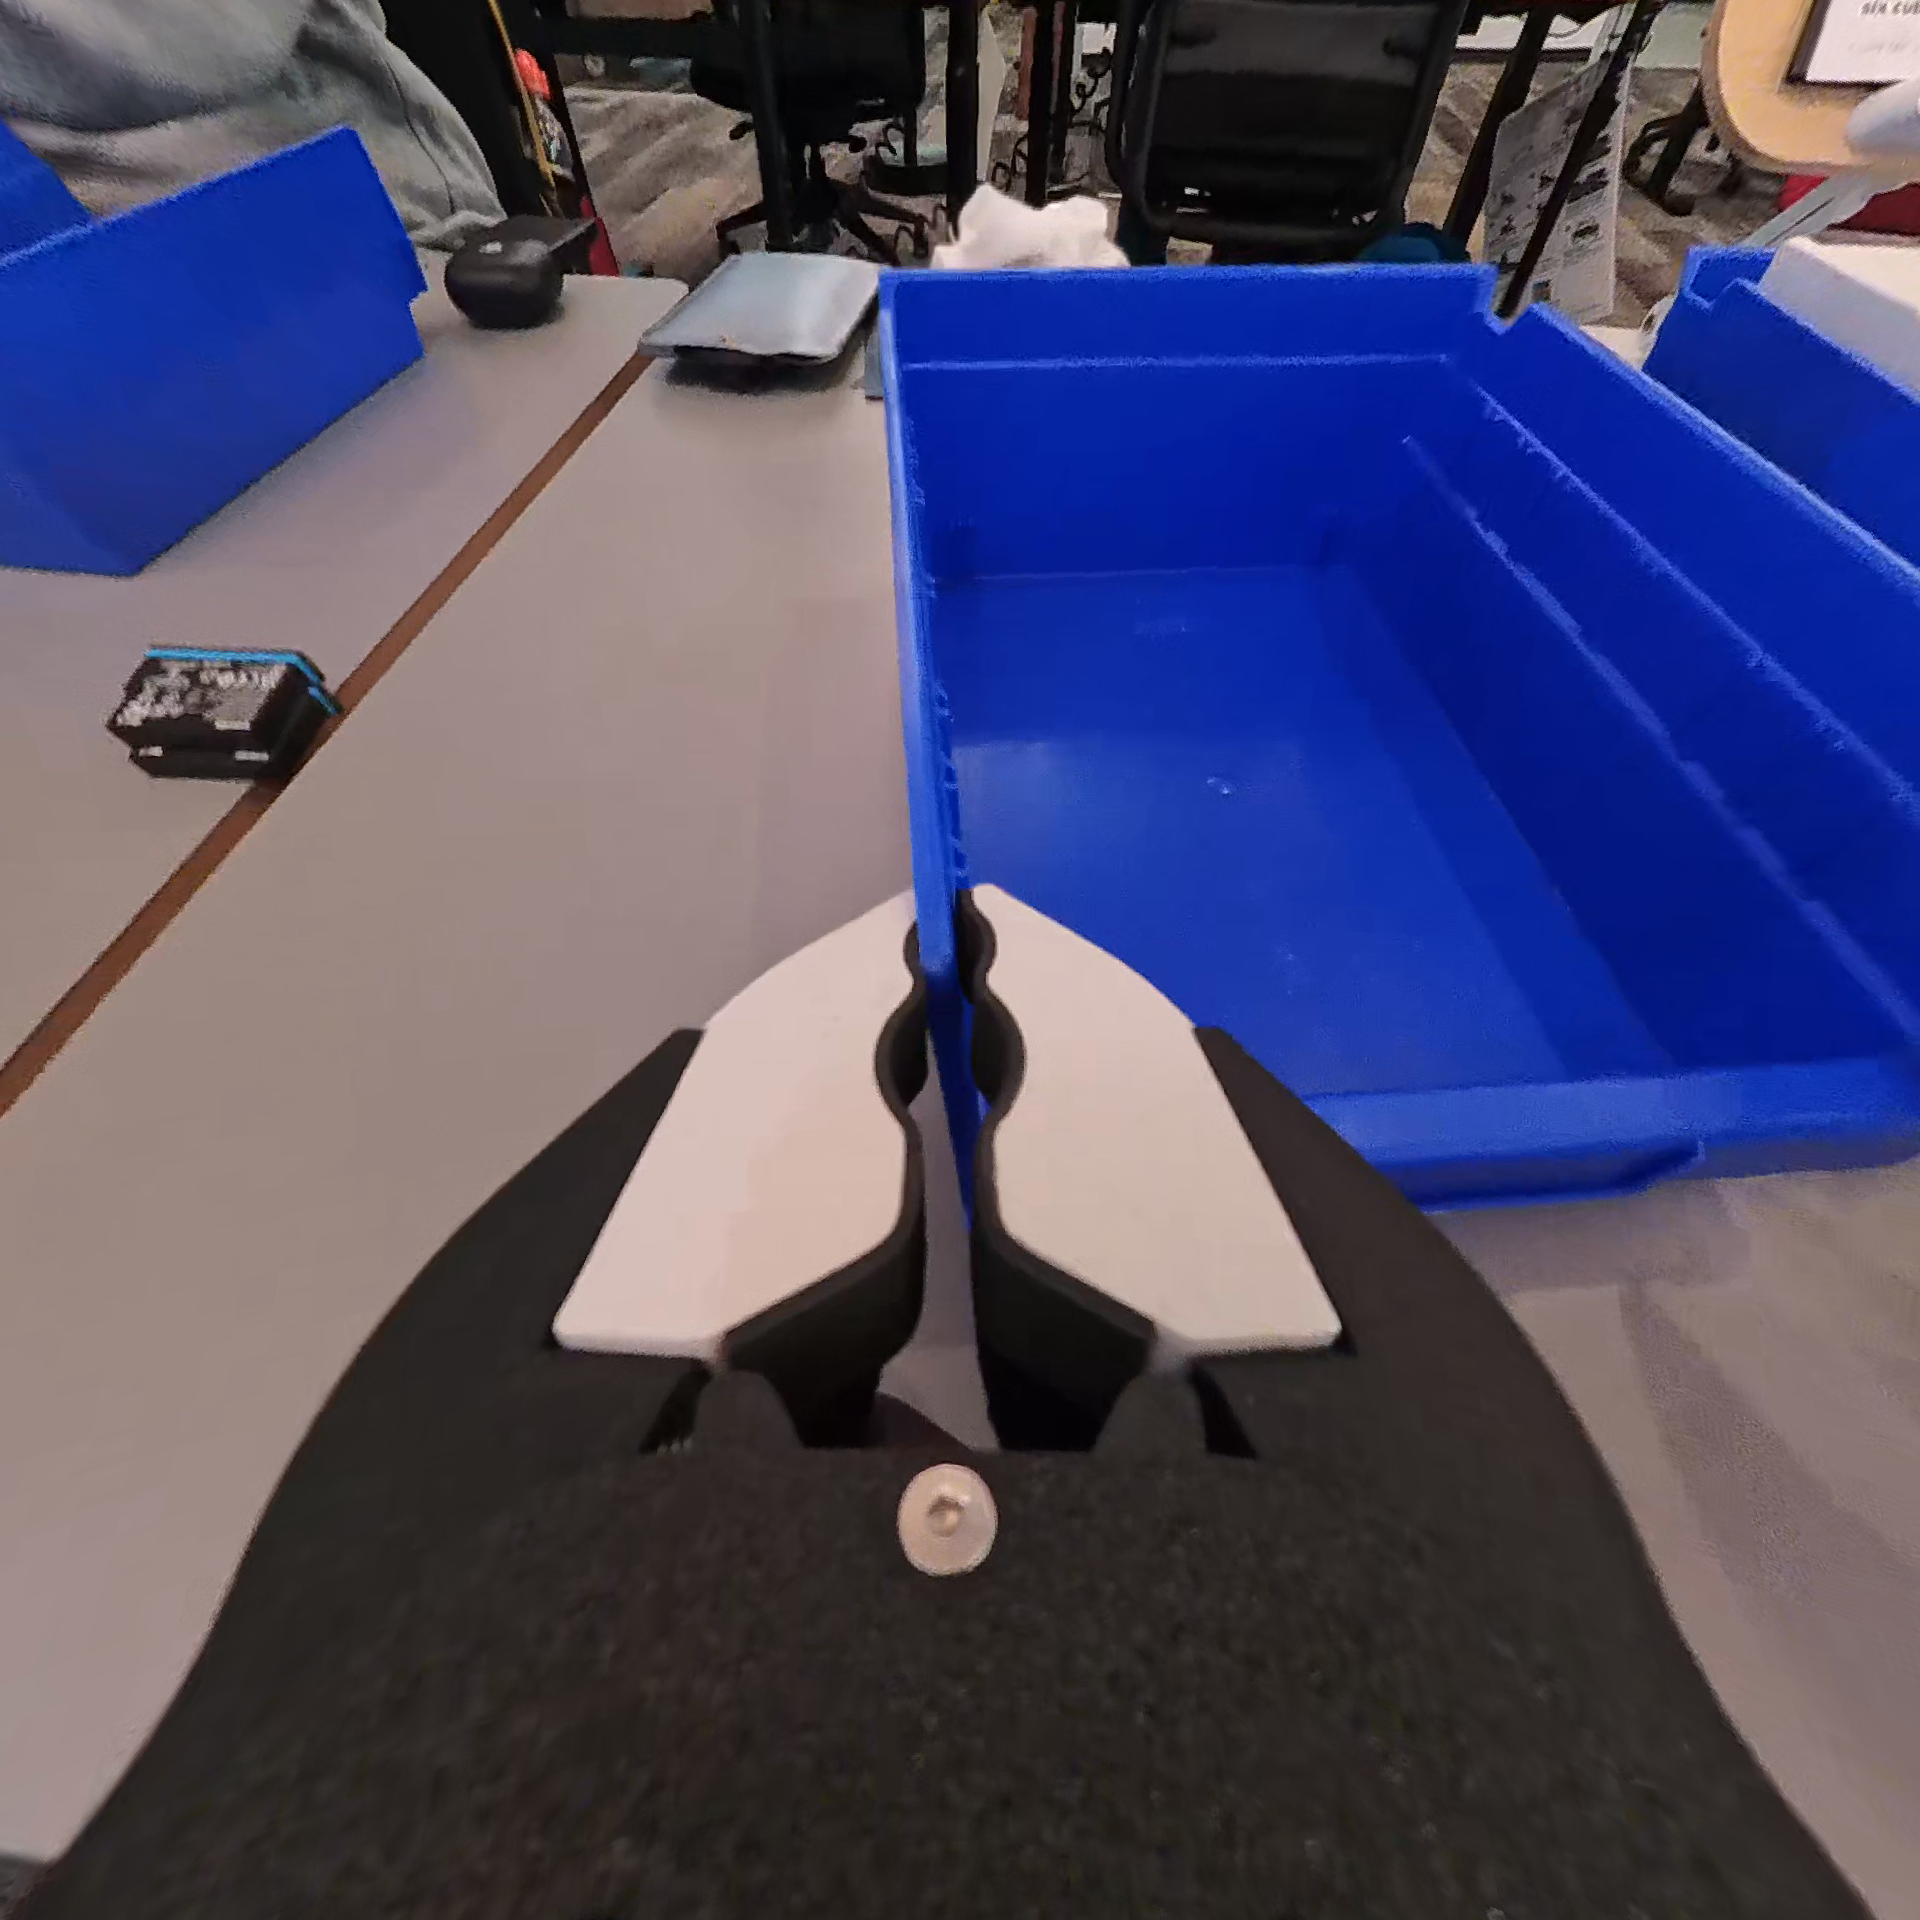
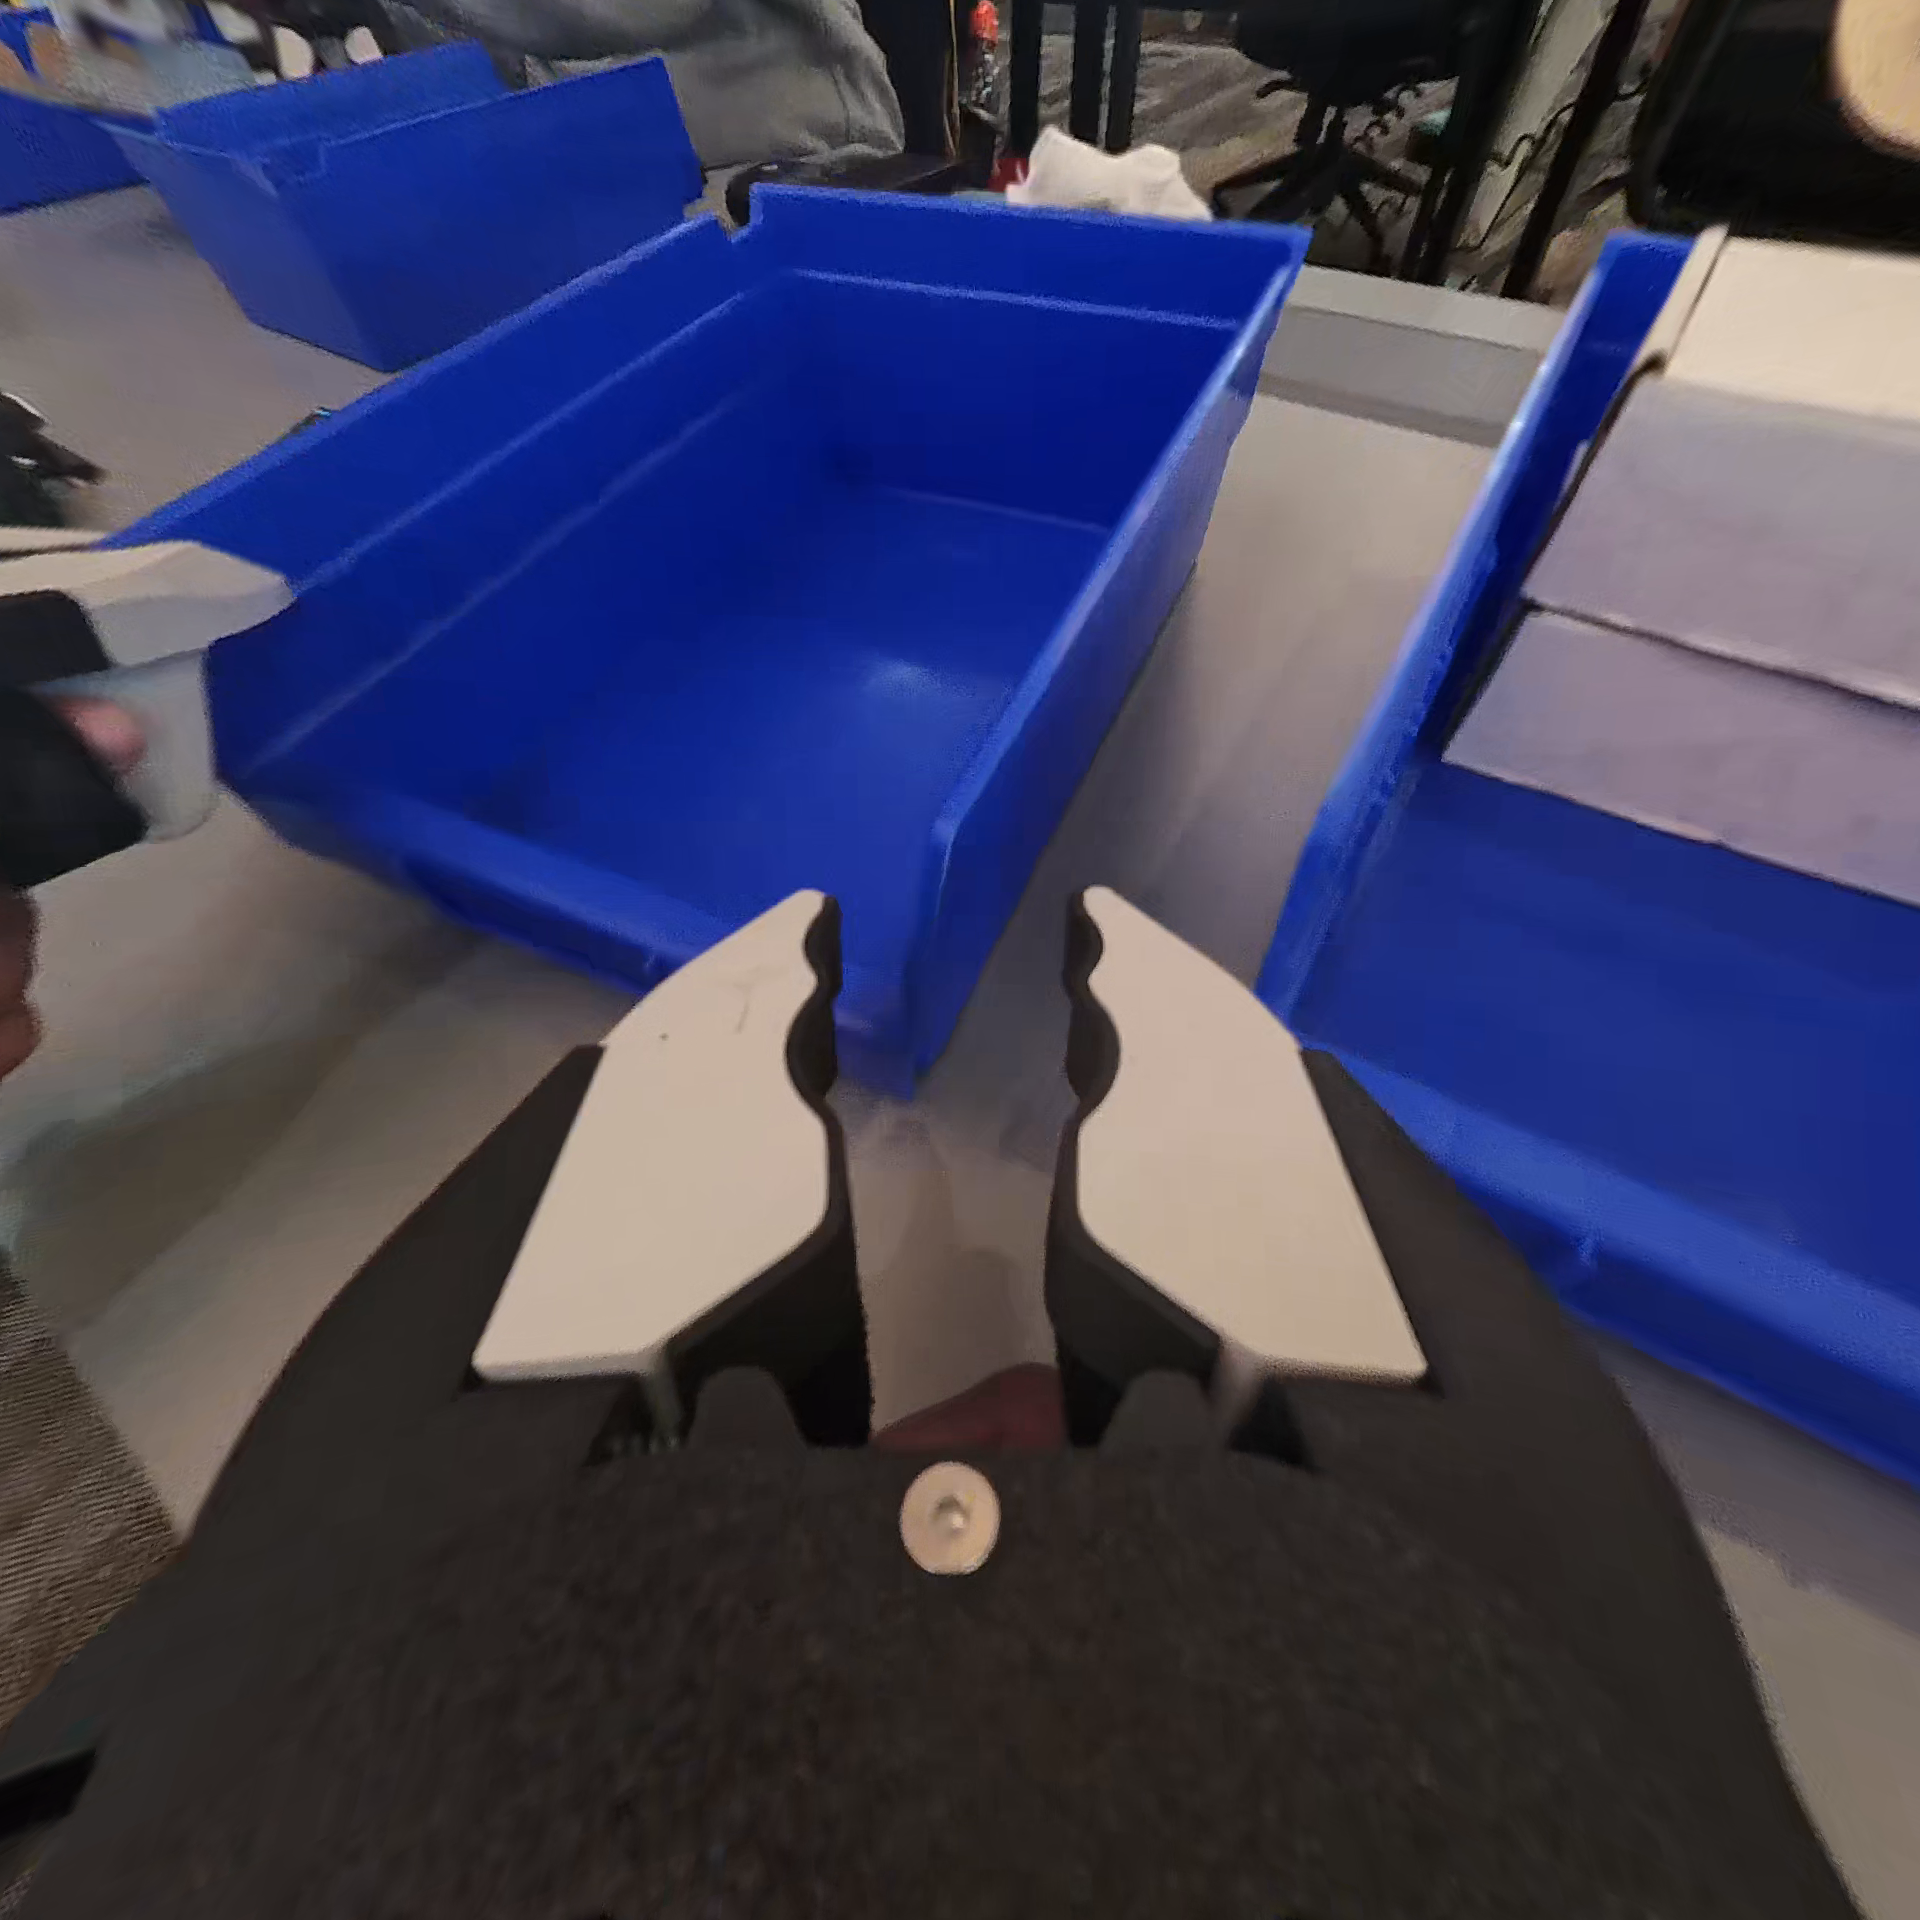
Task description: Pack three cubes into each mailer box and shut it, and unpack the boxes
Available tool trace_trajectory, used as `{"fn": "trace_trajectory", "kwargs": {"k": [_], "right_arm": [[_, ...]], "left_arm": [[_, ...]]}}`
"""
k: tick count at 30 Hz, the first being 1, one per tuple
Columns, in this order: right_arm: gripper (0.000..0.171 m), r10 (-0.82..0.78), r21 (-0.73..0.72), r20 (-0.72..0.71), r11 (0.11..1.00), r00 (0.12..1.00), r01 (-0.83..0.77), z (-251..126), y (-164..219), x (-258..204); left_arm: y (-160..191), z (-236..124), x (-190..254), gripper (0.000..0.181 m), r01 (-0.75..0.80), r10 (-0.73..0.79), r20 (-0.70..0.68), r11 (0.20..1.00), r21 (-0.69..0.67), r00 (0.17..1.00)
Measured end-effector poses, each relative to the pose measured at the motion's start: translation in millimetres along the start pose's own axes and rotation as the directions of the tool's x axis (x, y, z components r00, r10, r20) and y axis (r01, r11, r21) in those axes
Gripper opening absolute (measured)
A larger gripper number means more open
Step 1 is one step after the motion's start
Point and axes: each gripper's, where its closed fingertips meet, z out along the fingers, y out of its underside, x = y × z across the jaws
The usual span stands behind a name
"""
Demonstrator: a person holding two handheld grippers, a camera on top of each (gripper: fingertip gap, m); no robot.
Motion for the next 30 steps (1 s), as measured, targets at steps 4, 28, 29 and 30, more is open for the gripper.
{"fn": "trace_trajectory", "kwargs": {"k": [4, 28, 29, 30], "right_arm": [[0.036, -0.044, -0.031, -0.044, 0.999, 0.998, 0.042, 21, -7, -7], [0.005, 0.011, 0.274, -0.275, 0.959, 0.961, 0.067, -70, -120, 83], [0.005, 0.032, 0.307, -0.3, 0.949, 0.953, 0.065, -91, -127, 102], [0.005, 0.04, 0.334, -0.335, 0.939, 0.941, 0.079, -112, -133, 123]], "left_arm": [[2, -5, -3, 0.001, 0.046, -0.046, -0.001, 0.999, 0.007, 0.999], [-114, -64, 100, 0.001, 0.045, -0.077, 0.071, 0.926, 0.374, 0.995], [-128, -68, 125, 0.001, 0.069, -0.09, 0.032, 0.91, 0.408, 0.995], [-141, -71, 152, 0.001, 0.075, -0.081, -0.004, 0.9, 0.429, 0.997]]}}
